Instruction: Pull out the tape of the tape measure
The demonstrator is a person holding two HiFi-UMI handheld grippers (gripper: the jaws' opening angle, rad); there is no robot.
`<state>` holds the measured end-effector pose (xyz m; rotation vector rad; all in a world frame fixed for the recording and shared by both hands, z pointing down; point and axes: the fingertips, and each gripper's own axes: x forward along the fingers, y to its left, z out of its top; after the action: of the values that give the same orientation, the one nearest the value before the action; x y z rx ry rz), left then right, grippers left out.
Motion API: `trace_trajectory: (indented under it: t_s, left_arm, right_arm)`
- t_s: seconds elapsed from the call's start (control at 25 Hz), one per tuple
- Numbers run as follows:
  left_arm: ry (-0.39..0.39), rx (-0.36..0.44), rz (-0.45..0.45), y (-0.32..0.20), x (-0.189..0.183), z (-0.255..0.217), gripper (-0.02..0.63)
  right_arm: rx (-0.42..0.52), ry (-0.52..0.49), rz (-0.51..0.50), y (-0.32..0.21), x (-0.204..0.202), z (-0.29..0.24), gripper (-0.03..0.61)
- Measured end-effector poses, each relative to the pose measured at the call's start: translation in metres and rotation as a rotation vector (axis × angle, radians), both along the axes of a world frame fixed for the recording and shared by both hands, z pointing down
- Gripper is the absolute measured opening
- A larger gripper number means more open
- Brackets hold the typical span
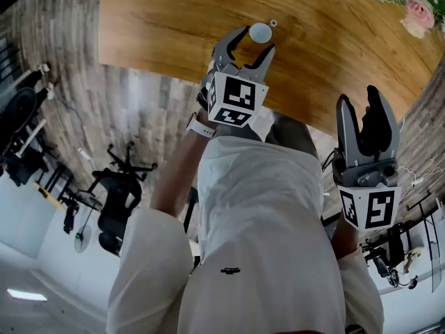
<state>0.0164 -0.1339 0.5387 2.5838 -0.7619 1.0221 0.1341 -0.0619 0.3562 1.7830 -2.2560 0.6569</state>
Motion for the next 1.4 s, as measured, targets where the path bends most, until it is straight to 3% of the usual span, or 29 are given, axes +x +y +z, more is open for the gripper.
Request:
trace_trajectory:
  t_s: [0.48, 0.76, 1.4]
  left_arm:
    - [-0.065, -0.056, -0.013, -0.008, 0.006, 0.04, 0.272]
    - [-0.09, -0.037, -0.042, -0.011, 0.008, 0.045, 0.244]
    - [-0.013, -0.067, -0.078, -0.012, 0.003, 0.025, 0.236]
  right_arm:
    - [-0.026, -0.035, 0.021, 0.004, 0.004, 0.01, 0.206]
    - [-0.022, -0.043, 0.029, 0.007, 0.007, 0.01, 0.206]
    - [0.028, -0.031, 0.021, 0.009, -0.004, -0.008, 0.206]
